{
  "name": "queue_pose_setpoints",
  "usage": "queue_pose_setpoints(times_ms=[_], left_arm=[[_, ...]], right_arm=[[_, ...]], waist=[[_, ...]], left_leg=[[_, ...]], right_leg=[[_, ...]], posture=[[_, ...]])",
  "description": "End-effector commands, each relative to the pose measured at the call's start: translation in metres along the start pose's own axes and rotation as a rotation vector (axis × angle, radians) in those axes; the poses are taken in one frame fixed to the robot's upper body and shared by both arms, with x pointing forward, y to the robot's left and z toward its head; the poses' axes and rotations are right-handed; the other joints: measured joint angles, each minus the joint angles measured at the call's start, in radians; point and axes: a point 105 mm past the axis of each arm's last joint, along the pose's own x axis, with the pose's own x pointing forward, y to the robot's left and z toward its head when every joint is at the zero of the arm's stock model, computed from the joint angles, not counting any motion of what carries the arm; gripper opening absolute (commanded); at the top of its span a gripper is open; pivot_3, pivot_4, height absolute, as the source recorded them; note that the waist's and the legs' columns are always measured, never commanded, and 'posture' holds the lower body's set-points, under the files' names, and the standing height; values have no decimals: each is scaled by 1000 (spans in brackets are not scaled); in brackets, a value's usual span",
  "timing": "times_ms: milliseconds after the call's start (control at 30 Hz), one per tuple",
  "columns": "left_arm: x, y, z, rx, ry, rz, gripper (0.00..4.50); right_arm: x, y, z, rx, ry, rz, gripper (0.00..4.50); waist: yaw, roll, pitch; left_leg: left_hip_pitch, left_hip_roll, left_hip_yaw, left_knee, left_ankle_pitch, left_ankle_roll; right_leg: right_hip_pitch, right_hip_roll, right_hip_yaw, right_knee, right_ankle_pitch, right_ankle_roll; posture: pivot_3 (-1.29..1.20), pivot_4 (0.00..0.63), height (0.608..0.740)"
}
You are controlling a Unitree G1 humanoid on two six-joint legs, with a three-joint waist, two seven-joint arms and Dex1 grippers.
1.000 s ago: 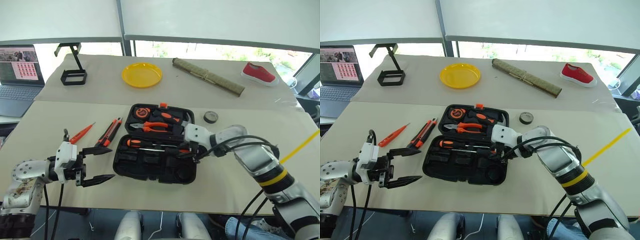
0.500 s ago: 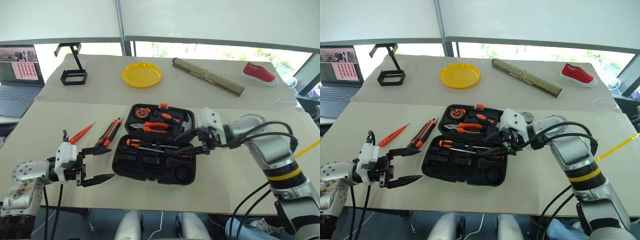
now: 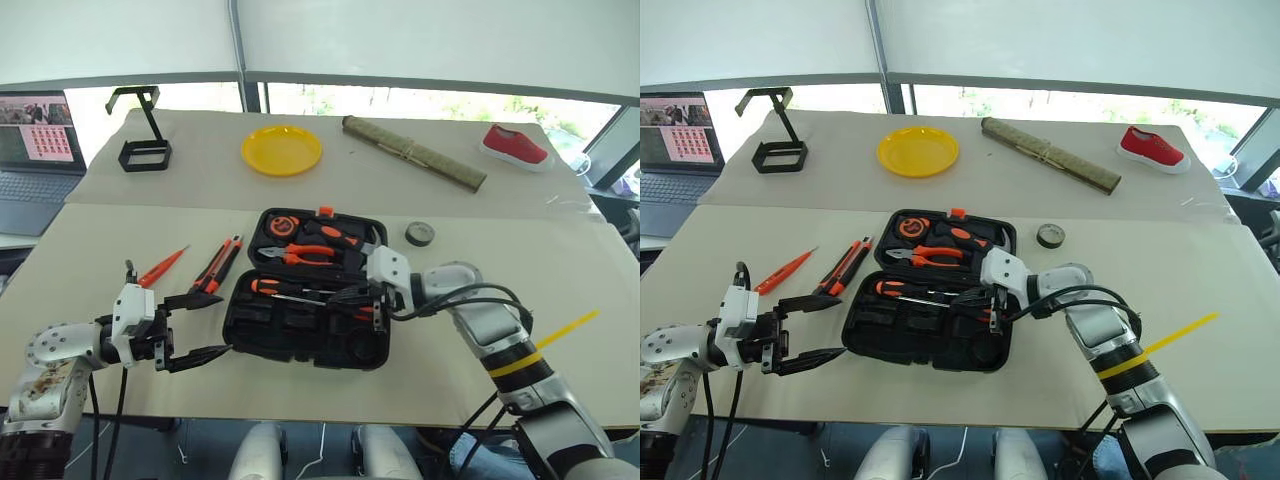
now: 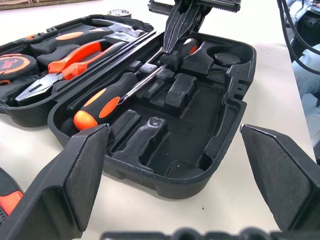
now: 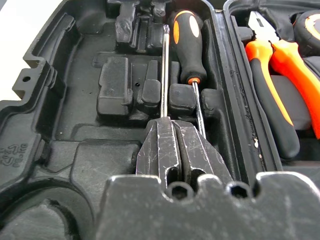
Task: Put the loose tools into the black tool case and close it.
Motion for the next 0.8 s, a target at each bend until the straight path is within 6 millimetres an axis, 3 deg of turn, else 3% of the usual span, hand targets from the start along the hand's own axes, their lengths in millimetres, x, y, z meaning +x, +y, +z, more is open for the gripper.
queue_pose_setpoints(times_ms=[33,300,467,567,733,800], left_arm=[[-3,3,10,33,-7,4,4500],[-3,8,7,23,-1,44,4500],[-19,15,3,-33,-19,180,4500],[-45,20,-1,-80,-34,326,4500],[-101,23,-18,-118,43,640,4500],[-125,21,-25,-149,84,750,4500]], right_arm=[[5,5,-15,-35,60,28,59],[14,13,-17,-127,95,61,59],[-6,0,33,-64,-198,-66,59],[-32,11,38,19,-243,-51,809],[-74,28,36,34,-279,-176,2513],[-90,36,39,28,-373,-223,3156]], waist=[[-1,0,0],[-2,0,0],[-4,-1,0],[0,0,1],[6,-2,1],[4,-2,1]], left_leg=[[1,0,0,0,0,0],[3,0,1,-1,0,0],[3,1,1,-1,0,0],[0,2,-1,-2,0,0],[2,2,-3,-2,-1,1],[2,2,-3,-2,-1,1]], right_leg=[[0,0,0,0,0,0],[1,0,1,0,0,0],[1,1,2,0,0,0],[-2,0,2,0,0,-1],[0,-2,2,-1,0,0],[0,-1,2,-1,0,0]], posture=[[0,150,740],[0,150,740],[0,150,740],[0,150,740],[0,150,740],[0,150,740]])
